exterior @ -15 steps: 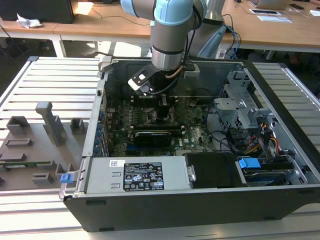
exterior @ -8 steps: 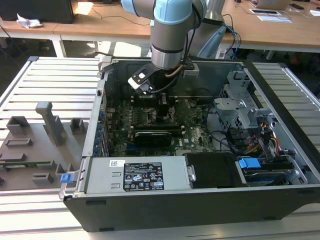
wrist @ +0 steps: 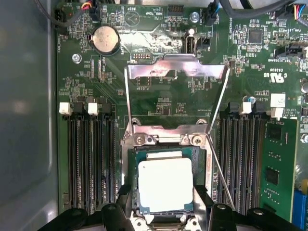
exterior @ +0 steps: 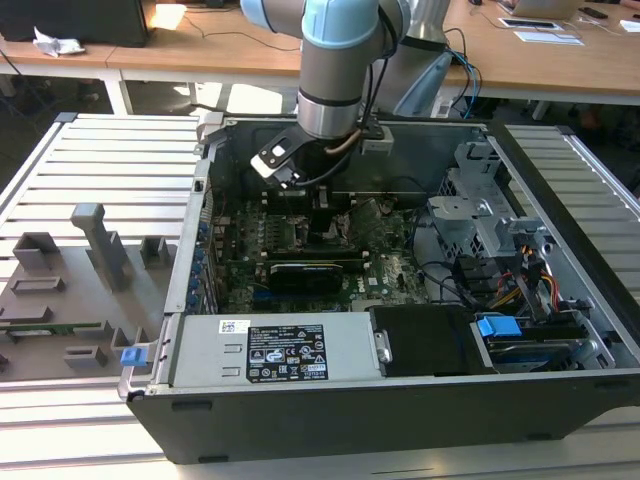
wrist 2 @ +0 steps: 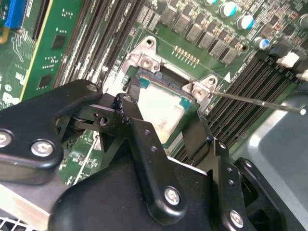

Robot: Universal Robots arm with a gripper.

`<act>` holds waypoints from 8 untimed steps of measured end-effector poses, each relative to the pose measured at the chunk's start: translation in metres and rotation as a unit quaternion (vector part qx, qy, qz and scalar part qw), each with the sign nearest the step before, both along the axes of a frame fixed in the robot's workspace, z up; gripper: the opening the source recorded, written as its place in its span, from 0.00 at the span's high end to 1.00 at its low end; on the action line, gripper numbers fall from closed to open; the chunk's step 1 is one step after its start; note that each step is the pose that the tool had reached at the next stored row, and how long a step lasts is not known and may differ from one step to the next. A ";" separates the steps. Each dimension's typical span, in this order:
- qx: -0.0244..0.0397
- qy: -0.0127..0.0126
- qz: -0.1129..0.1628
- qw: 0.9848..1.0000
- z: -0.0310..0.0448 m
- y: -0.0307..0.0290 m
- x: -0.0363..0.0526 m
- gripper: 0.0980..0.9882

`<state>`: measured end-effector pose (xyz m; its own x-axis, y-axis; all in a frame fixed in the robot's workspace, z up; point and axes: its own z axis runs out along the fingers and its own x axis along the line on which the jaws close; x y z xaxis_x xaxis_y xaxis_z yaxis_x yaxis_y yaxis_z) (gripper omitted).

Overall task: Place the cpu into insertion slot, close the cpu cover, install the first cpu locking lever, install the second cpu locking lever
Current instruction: 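Place the cpu into insertion slot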

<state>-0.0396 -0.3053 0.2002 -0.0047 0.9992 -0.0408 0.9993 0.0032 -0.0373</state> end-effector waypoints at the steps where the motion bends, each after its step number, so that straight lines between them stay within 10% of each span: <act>1: 0.000 0.000 0.000 1.000 -0.0001 0.0001 0.0021 0.41; 8: -0.002 0.000 0.026 1.000 -0.0012 0.0000 0.0135 0.41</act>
<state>-0.0261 -0.3053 0.1990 -0.0568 0.9974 -0.0444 0.9978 0.0551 -0.0376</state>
